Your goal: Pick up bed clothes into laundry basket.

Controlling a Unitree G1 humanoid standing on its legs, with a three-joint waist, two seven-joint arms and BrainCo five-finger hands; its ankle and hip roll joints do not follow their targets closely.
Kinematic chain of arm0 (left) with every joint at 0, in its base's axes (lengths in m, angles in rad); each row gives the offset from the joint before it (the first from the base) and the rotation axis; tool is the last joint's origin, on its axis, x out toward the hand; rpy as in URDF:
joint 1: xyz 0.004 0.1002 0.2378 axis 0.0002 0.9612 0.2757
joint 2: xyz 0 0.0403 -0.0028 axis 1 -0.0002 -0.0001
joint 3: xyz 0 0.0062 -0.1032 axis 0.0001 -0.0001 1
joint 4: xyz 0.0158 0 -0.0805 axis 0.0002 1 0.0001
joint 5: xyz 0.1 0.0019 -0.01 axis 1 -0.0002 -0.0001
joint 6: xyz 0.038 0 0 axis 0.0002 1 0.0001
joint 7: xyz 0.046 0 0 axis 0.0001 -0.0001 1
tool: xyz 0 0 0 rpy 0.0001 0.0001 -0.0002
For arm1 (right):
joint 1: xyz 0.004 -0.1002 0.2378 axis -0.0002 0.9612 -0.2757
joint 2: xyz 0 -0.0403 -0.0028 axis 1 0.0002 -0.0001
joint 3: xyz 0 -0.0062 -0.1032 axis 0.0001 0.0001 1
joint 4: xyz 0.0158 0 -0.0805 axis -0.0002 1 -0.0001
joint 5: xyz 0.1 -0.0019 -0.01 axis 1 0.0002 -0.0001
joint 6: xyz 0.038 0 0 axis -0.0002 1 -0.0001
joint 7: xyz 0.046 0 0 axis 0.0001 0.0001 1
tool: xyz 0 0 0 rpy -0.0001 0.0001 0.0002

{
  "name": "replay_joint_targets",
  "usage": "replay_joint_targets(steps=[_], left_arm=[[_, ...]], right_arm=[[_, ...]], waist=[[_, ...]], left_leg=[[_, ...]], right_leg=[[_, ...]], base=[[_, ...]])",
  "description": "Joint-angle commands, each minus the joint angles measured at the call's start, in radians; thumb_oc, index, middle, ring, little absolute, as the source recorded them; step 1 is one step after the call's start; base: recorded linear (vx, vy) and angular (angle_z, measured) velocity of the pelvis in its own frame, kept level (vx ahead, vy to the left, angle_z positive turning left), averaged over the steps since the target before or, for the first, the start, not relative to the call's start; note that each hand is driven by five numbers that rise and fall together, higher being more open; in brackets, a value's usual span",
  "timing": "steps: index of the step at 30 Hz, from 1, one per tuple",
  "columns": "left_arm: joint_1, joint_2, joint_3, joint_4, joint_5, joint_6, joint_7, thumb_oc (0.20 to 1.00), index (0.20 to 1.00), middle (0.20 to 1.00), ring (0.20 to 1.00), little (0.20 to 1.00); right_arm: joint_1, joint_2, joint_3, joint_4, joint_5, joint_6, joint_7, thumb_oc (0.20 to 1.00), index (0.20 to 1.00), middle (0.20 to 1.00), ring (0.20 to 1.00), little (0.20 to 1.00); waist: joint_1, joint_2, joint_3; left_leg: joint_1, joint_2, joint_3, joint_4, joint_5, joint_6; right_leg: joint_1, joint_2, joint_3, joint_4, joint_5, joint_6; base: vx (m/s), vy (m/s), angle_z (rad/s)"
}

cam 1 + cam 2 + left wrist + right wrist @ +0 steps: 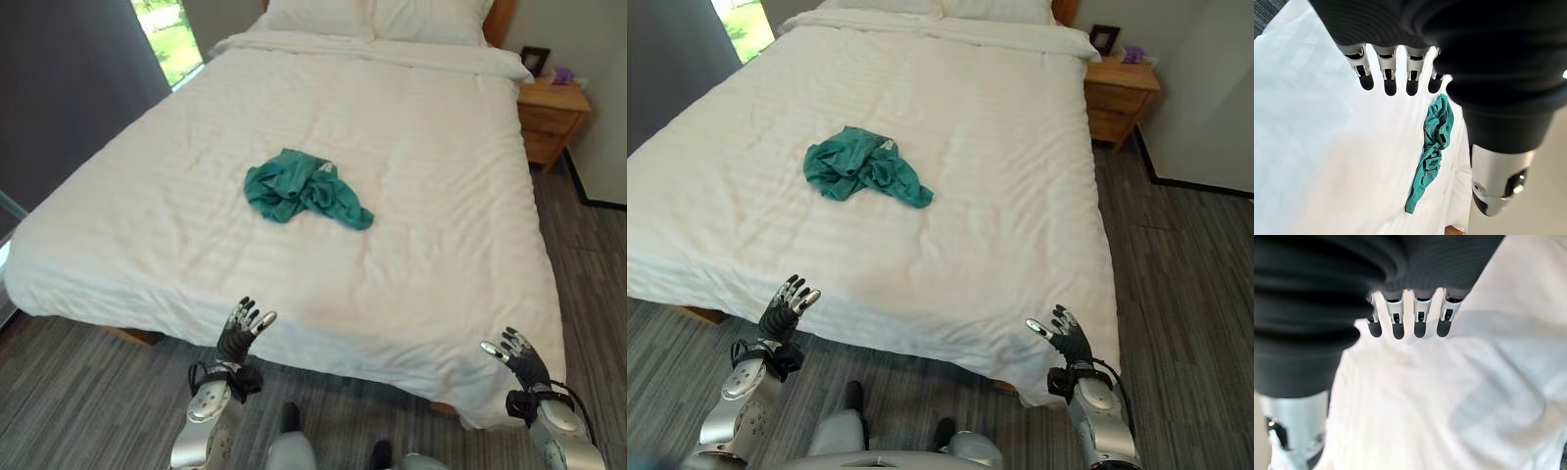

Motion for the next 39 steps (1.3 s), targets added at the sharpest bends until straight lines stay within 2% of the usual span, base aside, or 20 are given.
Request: replay_joint_targets(steps=[1, 5, 6, 10, 11, 12, 16, 17, 18, 19, 20, 21, 22, 25, 27, 30, 39], left_arm=[[-0.058, 0.016, 0.046, -0.034, -0.034, -0.060, 0.022, 1.000, 1.000, 1.000, 1.000, 1.000], [-0.069, 0.019, 0.040, -0.036, -0.029, -0.066, 0.023, 1.000, 1.000, 1.000, 1.000, 1.000], [-0.073, 0.027, 0.046, -0.038, -0.020, -0.070, 0.033, 1.000, 1.000, 1.000, 1.000, 1.000], [-0.073, 0.027, 0.046, -0.038, -0.020, -0.070, 0.033, 1.000, 1.000, 1.000, 1.000, 1.000], [-0.090, 0.166, 0.164, -0.059, 0.134, -0.091, 0.076, 1.000, 1.000, 1.000, 1.000, 1.000], [-0.114, 0.242, 0.202, -0.069, 0.175, -0.092, 0.078, 1.000, 1.000, 1.000, 1.000, 1.000], [-0.114, 0.243, 0.202, -0.069, 0.175, -0.092, 0.078, 1.000, 1.000, 1.000, 1.000, 1.000], [-0.414, 0.711, 0.167, 0.213, 0.284, -0.092, 0.064, 1.000, 1.000, 1.000, 1.000, 1.000], [-0.435, 0.717, 0.151, 0.225, 0.282, -0.097, 0.065, 1.000, 1.000, 1.000, 1.000, 1.000], [-0.564, 0.844, 0.057, 0.295, 0.359, -0.080, 0.054, 1.000, 1.000, 1.000, 1.000, 1.000], [-0.629, 0.892, 0.010, 0.337, 0.406, -0.076, 0.069, 1.000, 1.000, 1.000, 1.000, 1.000], [-0.646, 0.893, -0.007, 0.344, 0.405, -0.077, 0.070, 1.000, 1.000, 1.000, 1.000, 1.000], [-0.797, 0.939, -0.121, 0.433, 0.425, -0.067, 0.070, 1.000, 1.000, 1.000, 1.000, 1.000], [-0.930, 0.939, -0.219, 0.527, 0.399, -0.061, 0.063, 1.000, 1.000, 1.000, 1.000, 1.000], [-1.080, 0.947, -0.313, 0.646, 0.407, -0.046, 0.068, 1.000, 1.000, 1.000, 1.000, 1.000], [-1.244, 0.956, -0.434, 0.723, 0.444, -0.037, 0.078, 1.000, 1.000, 1.000, 1.000, 1.000], [-1.487, 0.945, -0.627, 0.848, 0.495, -0.015, 0.060, 1.000, 1.000, 1.000, 1.000, 1.000]], right_arm=[[-0.030, -0.046, -0.024, -0.063, -0.003, -0.051, 0.001, 1.000, 1.000, 1.000, 1.000, 1.000], [-0.018, -0.031, -0.032, -0.064, -0.010, -0.050, 0.006, 1.000, 1.000, 1.000, 1.000, 1.000], [-0.026, -0.029, -0.029, -0.059, -0.022, -0.052, 0.001, 1.000, 1.000, 1.000, 1.000, 1.000], [-0.026, -0.029, -0.029, -0.059, -0.022, -0.052, 0.001, 1.000, 1.000, 1.000, 1.000, 1.000], [-0.064, 0.016, 0.001, -0.041, -0.010, -0.049, 0.022, 1.000, 1.000, 1.000, 1.000, 1.000], [-0.090, 0.021, 0.021, -0.037, -0.010, -0.048, 0.033, 1.000, 1.000, 1.000, 1.000, 1.000], [-0.090, 0.021, 0.021, -0.037, -0.010, -0.048, 0.033, 1.000, 1.000, 1.000, 1.000, 1.000], [-0.125, -0.046, 0.124, -0.040, 0.021, -0.043, 0.116, 1.000, 1.000, 1.000, 1.000, 1.000], [-0.128, -0.040, 0.118, -0.039, 0.021, -0.044, 0.116, 1.000, 1.000, 1.000, 1.000, 1.000], [-0.120, -0.062, 0.118, -0.037, 0.041, -0.049, 0.118, 1.000, 1.000, 1.000, 1.000, 1.000], [-0.108, -0.069, 0.113, -0.040, 0.057, -0.055, 0.120, 1.000, 1.000, 1.000, 1.000, 1.000], [-0.107, -0.066, 0.109, -0.040, 0.057, -0.055, 0.120, 1.000, 1.000, 1.000, 1.000, 1.000], [-0.104, -0.082, 0.117, -0.046, 0.087, -0.068, 0.112, 1.000, 1.000, 1.000, 1.000, 1.000], [-0.100, -0.079, 0.112, -0.047, 0.106, -0.069, 0.105, 1.000, 1.000, 1.000, 1.000, 1.000], [-0.103, -0.086, 0.130, -0.054, 0.118, -0.070, 0.104, 1.000, 1.000, 1.000, 1.000, 1.000], [-0.111, -0.084, 0.151, -0.056, 0.131, -0.075, 0.100, 1.000, 1.000, 1.000, 1.000, 1.000], [-0.130, -0.077, 0.178, -0.065, 0.148, -0.077, 0.096, 1.000, 1.000, 1.000, 1.000, 1.000]], waist=[[0.017, -0.004, 0.017], [0.011, 0.010, 0.001], [0.012, 0.012, -0.001], [0.014, 0.012, -0.001], [0.016, 0.034, -0.009], [0.044, 0.028, -0.003], [0.045, 0.028, -0.004], [0.004, 0.016, 0.001], [0.010, 0.010, 0.003], [-0.011, 0.002, -0.001], [-0.018, -0.006, -0.011], [-0.014, -0.009, -0.012], [-0.039, -0.017, -0.014], [-0.042, -0.034, -0.015], [-0.057, -0.049, -0.014], [-0.059, -0.068, -0.004], [-0.057, -0.118, 0.016]], left_leg=[[0.018, -0.015, -0.168, -0.051, -0.022, -0.060], [0.058, -0.022, -0.141, -0.109, -0.026, -0.050], [0.077, -0.030, -0.128, -0.128, -0.031, -0.040], [0.079, -0.030, -0.125, -0.130, -0.031, -0.039], [0.154, -0.040, 0.002, -0.199, -0.054, -0.010], [0.165, -0.038, 0.059, -0.199, -0.057, -0.008], [0.164, -0.039, 0.061, -0.199, -0.057, -0.007], [0.190, -0.036, 0.126, -0.199, -0.069, -0.021], [0.185, -0.038, 0.125, -0.199, -0.063, -0.020], [0.187, -0.034, 0.116, -0.199, -0.066, -0.025], [0.185, -0.032, 0.115, -0.199, -0.067, -0.026], [0.180, -0.034, 0.113, -0.199, -0.063, -0.025], [0.181, -0.028, 0.105, -0.199, -0.061, -0.028], [0.166, -0.027, 0.102, -0.199, -0.055, -0.027], [0.156, -0.023, 0.108, -0.199, -0.059, -0.028], [0.139, -0.018, 0.112, -0.199, -0.056, -0.028], [0.089, -0.001, 0.129, -0.199, -0.046, -0.029]], right_leg=[[0.040, -0.118, 0.066, -0.025, -0.001, 0.080], [0.032, -0.139, 0.072, -0.030, 0.014, 0.100], [0.021, -0.152, 0.078, -0.023, 0.026, 0.114], [0.021, -0.152, 0.081, -0.023, 0.025, 0.114], [-0.046, -0.209, 0.043, 0.034, 0.109, 0.179], [-0.086, -0.235, 0.013, 0.068, 0.144, 0.189], [-0.088, -0.235, 0.014, 0.068, 0.144, 0.189], [-0.087, -0.222, -0.036, 0.016, 0.165, 0.195], [-0.089, -0.224, -0.037, 0.012, 0.170, 0.194], [-0.070, -0.208, -0.032, -0.021, 0.160, 0.195], [-0.059, -0.203, -0.037, -0.043, 0.156, 0.197], [-0.062, -0.205, -0.039, -0.046, 0.160, 0.197], [-0.047, -0.193, -0.038, -0.065, 0.153, 0.199], [-0.055, -0.193, -0.044, -0.075, 0.157, 0.199], [-0.060, -0.189, -0.043, -0.088, 0.164, 0.205], [-0.079, -0.181, -0.032, -0.095, 0.170, 0.209], [-0.135, -0.165, -0.015, -0.102, 0.185, 0.221]], base=[[0.55, 0.529, 0.09], [0.15, 0.275, -1.17], [0.03, 0.120, -0.23], [0.02, 0.146, -0.31], [0.00, 0.553, 0.00], [0.00, 0.553, -0.20], [-0.01, 0.066, -1.44], [0.00, 0.177, -0.02], [0.06, 0.168, -0.08], [0.07, -0.022, 0.09], [0.08, -0.023, 0.04], [0.07, -0.030, 0.15], [0.03, -0.015, -0.02], [0.03, -0.013, 0.10], [0.06, -0.007, -0.10], [0.01, 0.001, -0.08], [0.00, -0.003, -0.11]])
